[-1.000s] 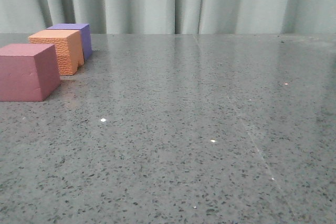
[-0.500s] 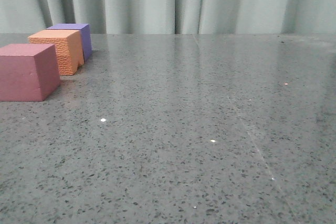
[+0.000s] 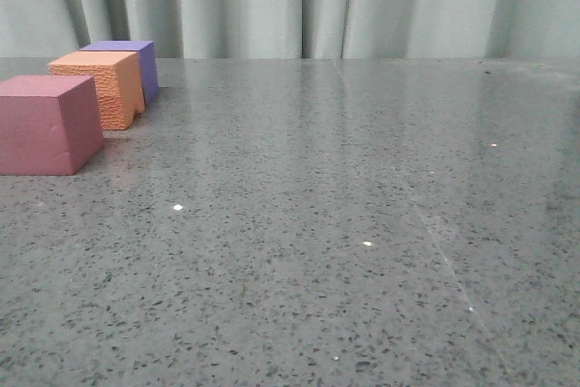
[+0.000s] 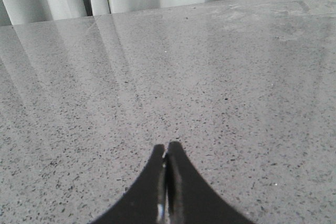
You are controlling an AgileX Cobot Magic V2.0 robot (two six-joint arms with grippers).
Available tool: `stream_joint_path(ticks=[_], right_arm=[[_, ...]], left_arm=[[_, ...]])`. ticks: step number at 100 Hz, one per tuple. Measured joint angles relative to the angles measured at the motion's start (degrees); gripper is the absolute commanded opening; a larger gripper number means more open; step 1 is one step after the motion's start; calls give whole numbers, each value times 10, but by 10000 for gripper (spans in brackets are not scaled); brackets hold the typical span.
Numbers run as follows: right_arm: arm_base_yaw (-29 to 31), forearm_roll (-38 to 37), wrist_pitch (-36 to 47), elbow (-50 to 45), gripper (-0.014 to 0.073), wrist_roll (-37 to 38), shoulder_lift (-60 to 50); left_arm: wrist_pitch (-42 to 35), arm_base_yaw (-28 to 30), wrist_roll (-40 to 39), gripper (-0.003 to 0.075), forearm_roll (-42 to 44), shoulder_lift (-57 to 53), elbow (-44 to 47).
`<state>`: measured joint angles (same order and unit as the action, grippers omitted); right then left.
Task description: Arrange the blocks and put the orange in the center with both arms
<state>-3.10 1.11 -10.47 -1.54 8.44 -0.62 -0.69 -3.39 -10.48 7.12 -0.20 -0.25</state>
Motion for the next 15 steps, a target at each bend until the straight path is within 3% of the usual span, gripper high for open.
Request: stream_joint_path(ticks=[15], right_arm=[[0, 0, 0, 0, -66, 0, 0]], left_arm=[[0, 0, 0, -19, 0, 0, 0]])
